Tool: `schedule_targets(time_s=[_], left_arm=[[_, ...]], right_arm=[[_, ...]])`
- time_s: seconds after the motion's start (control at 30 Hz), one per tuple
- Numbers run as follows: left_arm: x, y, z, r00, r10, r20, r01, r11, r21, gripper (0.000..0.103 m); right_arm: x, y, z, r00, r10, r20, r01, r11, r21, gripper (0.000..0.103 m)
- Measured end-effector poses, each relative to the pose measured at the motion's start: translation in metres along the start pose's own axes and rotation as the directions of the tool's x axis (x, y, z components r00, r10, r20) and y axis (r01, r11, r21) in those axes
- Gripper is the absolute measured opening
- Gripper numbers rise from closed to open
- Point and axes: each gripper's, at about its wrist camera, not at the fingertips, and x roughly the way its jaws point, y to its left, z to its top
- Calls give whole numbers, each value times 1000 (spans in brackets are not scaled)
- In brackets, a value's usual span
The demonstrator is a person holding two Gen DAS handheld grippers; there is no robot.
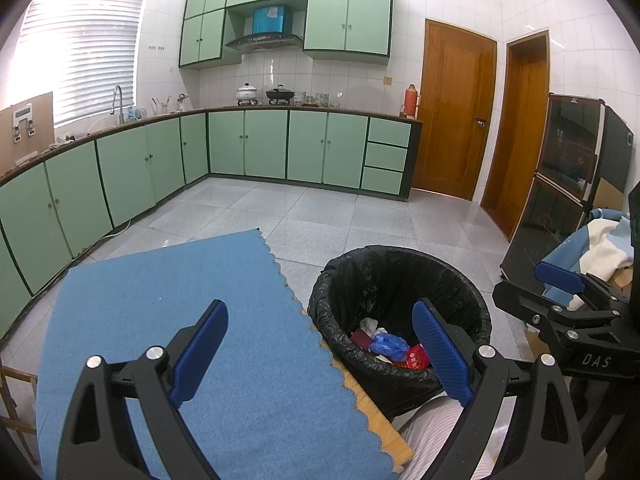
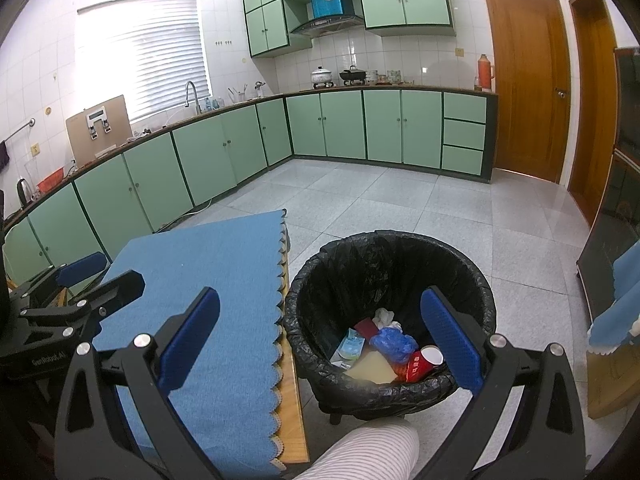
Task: Collect trash
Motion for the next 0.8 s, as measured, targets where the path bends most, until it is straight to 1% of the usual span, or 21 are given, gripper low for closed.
schedule_targets(time_s=[0.57, 0.8], left_arm=[[3, -4, -1, 1000, 2, -4, -2, 1000, 2, 91], [6, -2, -3, 1000, 0, -9, 0, 1000, -5, 91]], right_arm=[[3, 0, -2, 1000, 0, -4, 0, 1000, 2, 98], [8, 1, -8, 1000, 3, -11, -3, 1000, 4, 98]])
